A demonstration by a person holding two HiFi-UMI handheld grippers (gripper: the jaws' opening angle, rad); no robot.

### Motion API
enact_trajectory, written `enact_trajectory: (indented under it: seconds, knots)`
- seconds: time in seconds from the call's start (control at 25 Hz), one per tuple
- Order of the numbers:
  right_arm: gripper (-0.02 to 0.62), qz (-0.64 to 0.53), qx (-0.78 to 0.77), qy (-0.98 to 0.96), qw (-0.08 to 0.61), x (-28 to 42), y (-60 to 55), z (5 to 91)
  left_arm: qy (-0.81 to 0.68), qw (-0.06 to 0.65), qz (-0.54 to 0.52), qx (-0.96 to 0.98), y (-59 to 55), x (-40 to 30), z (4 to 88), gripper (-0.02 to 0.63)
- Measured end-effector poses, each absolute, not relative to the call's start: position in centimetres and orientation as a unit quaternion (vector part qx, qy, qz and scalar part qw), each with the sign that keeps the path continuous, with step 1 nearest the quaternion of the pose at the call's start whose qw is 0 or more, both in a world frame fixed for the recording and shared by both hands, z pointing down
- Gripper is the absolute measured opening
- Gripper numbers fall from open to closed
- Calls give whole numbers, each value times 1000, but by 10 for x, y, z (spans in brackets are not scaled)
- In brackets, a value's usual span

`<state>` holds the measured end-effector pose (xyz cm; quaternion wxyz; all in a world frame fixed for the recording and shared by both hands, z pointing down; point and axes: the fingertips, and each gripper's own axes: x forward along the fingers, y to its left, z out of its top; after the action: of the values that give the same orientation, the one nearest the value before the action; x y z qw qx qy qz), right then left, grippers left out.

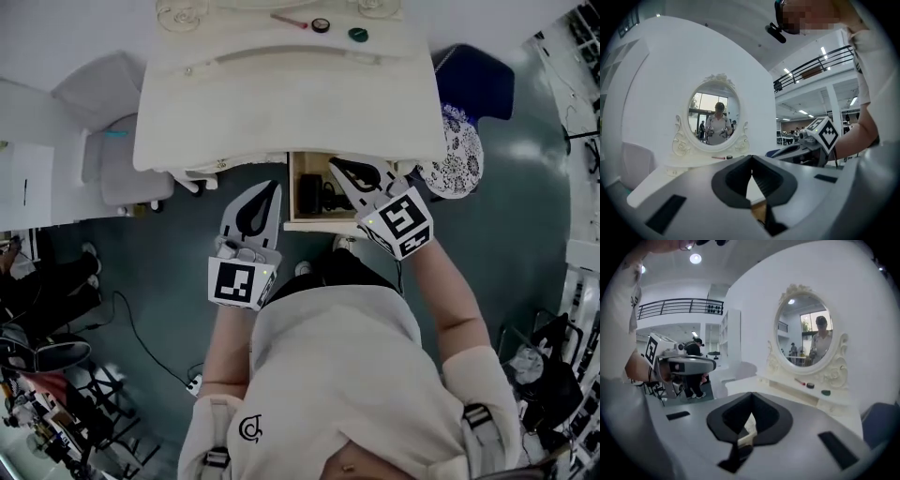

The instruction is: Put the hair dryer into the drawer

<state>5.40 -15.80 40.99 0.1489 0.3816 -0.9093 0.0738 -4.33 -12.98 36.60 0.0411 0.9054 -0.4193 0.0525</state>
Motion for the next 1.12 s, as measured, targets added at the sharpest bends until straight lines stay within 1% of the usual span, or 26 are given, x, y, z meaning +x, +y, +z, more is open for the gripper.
enact_trajectory:
  seconds: [0.12,0.28,0.48,0.64,0.84,1.12]
  knots:
    - [6,36,422,-901,97,68,-161,372,-411,15,45,910,-137,-40,348,12]
    - [6,-6,474,-879,57,85,-155,332,-417,-8,38,908,-143,-42,323,14]
    - [6,-33,512,-858,-1,104,-138,293,-440,-15,29,898,-147,-51,303,12]
    - [6,-50,529,-847,-14,110,-124,285,-438,-22,29,898,-139,-51,296,12]
    - [5,-67,542,-837,-13,110,-110,284,-418,-36,42,907,-126,-40,293,12]
    - [5,-53,546,-836,-8,111,-103,287,-407,-44,41,911,-118,-30,285,12]
